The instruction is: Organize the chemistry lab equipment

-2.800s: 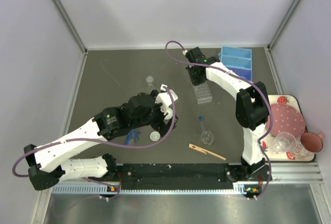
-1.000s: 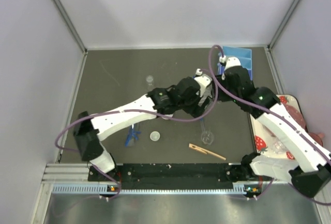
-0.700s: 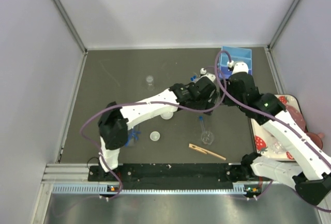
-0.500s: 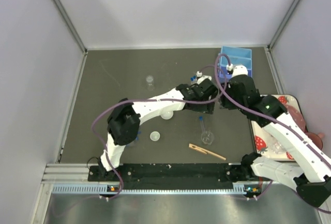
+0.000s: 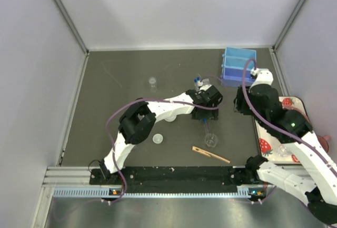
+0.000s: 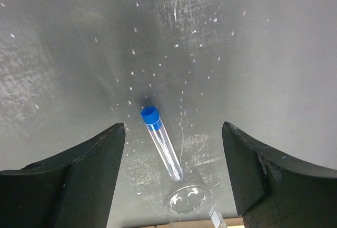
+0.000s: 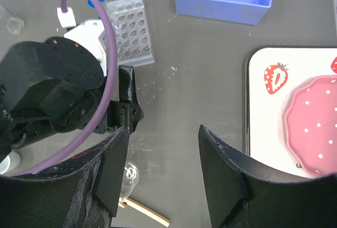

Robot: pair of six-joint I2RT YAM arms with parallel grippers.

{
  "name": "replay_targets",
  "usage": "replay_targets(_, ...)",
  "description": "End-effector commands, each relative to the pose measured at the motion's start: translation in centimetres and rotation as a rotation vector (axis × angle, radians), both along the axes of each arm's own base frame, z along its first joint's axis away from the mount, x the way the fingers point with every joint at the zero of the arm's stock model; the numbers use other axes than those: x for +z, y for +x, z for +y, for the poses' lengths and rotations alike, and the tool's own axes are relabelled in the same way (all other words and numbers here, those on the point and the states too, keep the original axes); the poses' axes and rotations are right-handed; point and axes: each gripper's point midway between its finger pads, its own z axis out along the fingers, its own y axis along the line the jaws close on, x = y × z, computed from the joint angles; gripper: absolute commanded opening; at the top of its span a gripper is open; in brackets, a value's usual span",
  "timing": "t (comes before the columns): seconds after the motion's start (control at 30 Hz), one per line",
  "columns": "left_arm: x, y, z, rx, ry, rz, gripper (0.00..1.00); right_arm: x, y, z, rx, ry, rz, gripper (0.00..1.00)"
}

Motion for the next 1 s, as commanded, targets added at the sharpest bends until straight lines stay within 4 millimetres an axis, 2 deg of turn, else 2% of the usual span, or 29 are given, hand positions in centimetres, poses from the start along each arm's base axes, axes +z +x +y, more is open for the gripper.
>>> replay_targets(0.0, -0.4, -0.2, -1.0, 0.025, -0.050, 0.042, 0.79, 2.7, -0.8, -1.8, -0.086, 0.057, -0.092, 0.56)
replay_targets(0.2, -1.7, -1.4, -0.9, 0.032, -0.052, 0.085, 0.77, 2.7, -1.2, -2.3, -0.094, 0.046, -0.092, 0.57)
replay_targets(0.43, -3.0, -3.7, -0.4, 0.035, -0.023, 0.123, 0.69, 2.0, -1.3, -2.3, -0.096, 0.047, -0.079, 0.56)
replay_targets(0.6, -3.9, -5.4, 0.9, 0.044, 0.015, 0.134, 0.64, 2.1, -1.7, -2.4, -0.092, 0.065, -0.088, 0.56)
replay_targets(0.73, -4.7, -6.5, 2.7, 0.063, 0.071, 0.123, 0.61, 2.0, -2.1, -2.5, -0.087, 0.080, -0.097, 0.56)
replay_targets(0.83, -5.3, -6.7, 4.1, 0.076, 0.119, 0.117, 0.57, 1.9, -2.4, -2.6, -0.085, 0.095, -0.100, 0.55)
replay_targets(0.97, -6.0, -5.9, 5.8, 0.092, 0.218, 0.073, 0.56, 1.8, -2.8, -2.5, -0.076, 0.116, -0.102, 0.55)
